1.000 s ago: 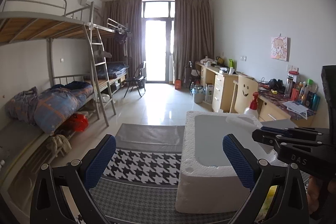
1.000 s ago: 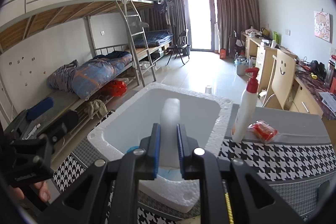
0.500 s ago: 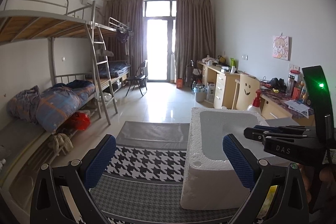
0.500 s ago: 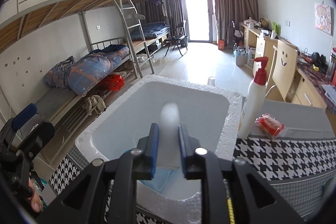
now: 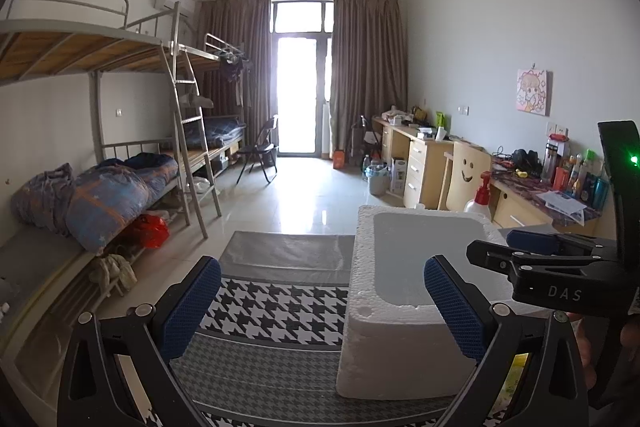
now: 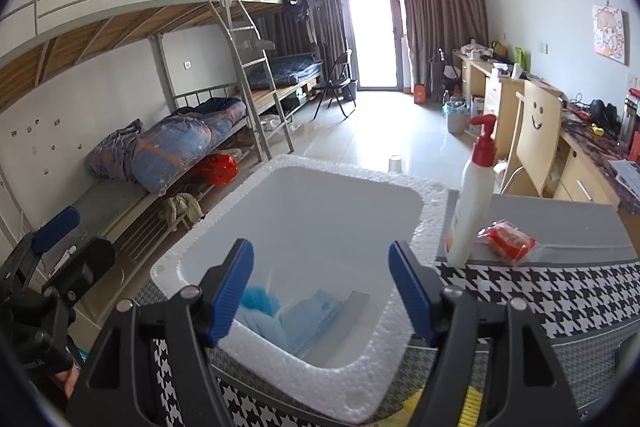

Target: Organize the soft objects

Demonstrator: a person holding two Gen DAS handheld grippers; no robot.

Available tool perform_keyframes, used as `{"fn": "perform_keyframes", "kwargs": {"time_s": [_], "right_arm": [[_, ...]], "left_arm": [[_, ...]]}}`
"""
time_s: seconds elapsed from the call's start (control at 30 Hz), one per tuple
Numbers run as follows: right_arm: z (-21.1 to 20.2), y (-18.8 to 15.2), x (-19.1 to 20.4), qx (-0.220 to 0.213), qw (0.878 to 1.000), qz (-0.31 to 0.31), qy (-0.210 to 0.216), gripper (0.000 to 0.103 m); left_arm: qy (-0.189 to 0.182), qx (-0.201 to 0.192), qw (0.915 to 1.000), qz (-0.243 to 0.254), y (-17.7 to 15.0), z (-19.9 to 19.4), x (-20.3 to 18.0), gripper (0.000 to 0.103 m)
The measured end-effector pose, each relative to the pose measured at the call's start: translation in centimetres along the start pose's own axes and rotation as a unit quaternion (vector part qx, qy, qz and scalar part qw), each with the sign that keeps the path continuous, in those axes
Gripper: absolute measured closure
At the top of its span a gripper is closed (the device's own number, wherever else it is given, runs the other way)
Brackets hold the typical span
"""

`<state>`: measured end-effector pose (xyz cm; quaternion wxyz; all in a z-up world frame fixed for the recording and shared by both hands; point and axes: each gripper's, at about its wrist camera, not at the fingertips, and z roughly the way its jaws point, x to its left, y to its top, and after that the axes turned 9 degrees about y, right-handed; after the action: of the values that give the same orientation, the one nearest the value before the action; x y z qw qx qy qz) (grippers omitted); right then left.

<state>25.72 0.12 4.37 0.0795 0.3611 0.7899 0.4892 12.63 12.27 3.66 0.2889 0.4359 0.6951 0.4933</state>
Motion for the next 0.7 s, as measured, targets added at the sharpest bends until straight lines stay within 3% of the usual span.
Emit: {"fn": "perform_keyframes", "kwargs": {"time_s": [0.37,0.63,0.7], "right_arm": [[-3.3,-0.4,0.1,-0.024,1.0,-0.006,-0.011,0.028],[-5.9,-1.0,-0.3,-0.041,0.999,-0.005,-0.027,0.021],[-6.6,-1.2,-0.4,-0.049,0.998,-0.005,-0.034,0.01]], "left_arm": [[-0.016,-0.005,0.9999,0.004,0.2,-1.4,-1.0,0.001],[-0.032,-0.016,0.9992,0.016,0.5,-3.0,-2.3,0.001],[-0.037,-0.02,0.9989,0.02,0.5,-3.4,-2.7,0.001]]}}
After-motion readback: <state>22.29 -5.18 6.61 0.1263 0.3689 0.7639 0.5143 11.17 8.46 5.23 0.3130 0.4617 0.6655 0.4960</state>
